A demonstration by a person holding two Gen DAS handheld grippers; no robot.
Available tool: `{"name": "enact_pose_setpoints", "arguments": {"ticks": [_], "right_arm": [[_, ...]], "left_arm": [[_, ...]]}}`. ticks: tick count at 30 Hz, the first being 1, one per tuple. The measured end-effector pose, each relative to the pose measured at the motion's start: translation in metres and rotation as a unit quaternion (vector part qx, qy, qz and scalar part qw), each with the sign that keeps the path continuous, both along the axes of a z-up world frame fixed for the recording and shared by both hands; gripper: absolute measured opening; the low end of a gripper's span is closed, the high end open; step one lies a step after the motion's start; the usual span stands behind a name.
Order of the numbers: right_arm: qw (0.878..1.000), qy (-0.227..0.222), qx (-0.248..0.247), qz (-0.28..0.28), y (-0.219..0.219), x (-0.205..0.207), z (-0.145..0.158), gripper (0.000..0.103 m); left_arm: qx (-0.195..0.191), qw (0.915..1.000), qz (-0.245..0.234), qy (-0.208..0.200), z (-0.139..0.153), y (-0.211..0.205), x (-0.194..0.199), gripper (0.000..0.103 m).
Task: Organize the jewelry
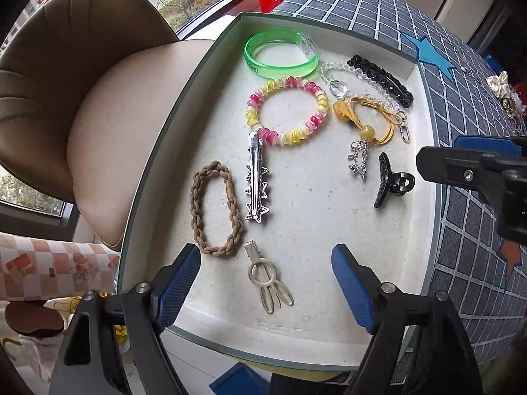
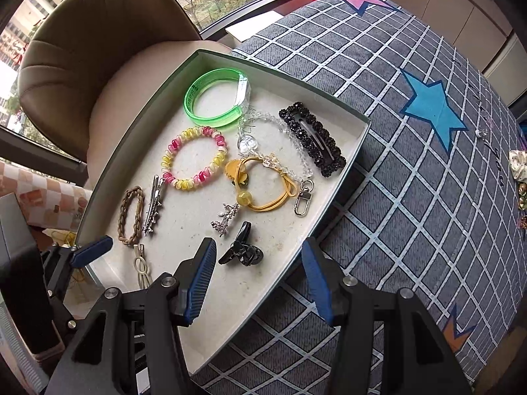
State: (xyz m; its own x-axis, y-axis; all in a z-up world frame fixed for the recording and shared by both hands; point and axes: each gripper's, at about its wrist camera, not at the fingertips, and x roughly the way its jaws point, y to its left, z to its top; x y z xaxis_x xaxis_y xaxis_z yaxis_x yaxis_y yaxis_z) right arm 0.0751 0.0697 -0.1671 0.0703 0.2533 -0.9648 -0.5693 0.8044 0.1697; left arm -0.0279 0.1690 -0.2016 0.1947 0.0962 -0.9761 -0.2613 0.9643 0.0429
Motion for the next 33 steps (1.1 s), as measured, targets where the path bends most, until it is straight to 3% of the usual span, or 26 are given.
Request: {"name": "enact_pose_setpoints", "arguments": {"ticks": [14,15,16,20,26,33], "right_arm": [[1.0,0.02,-0.012,-0.003,-0.01,-0.008,-0.005,0.058],[1.0,0.021,-0.012,-0.003,-0.011,-0.009,-0.004,0.058],[1.0,0.022,-0.012,-0.003,-0.011,-0.01,-0.003,0.058],[1.0,0.025,-0.013,-0.003,-0.012,-0.011,-0.002,0.058],[0.999,0.03,-0.016,-0.005,-0.014,-0.015,0.0,0.061],[0.999,0.034,-0.017,-0.003,-0.015,-0.022,0.006,0.066]], "left_arm": [[0.0,0.9998,0.0,0.018,0.004,-0.001,0.001,0.088],[0.001,0.9998,0.0,0.019,0.005,-0.001,0.001,0.09],[0.002,0.9998,0.001,0.022,0.006,-0.001,0.001,0.103],[0.005,0.9999,0.005,0.014,0.014,0.0,-0.002,0.103],[0.04,0.999,0.014,0.016,0.025,-0.003,-0.006,0.103],[0.023,0.9989,0.023,0.035,0.027,0.001,-0.02,0.103]]}}
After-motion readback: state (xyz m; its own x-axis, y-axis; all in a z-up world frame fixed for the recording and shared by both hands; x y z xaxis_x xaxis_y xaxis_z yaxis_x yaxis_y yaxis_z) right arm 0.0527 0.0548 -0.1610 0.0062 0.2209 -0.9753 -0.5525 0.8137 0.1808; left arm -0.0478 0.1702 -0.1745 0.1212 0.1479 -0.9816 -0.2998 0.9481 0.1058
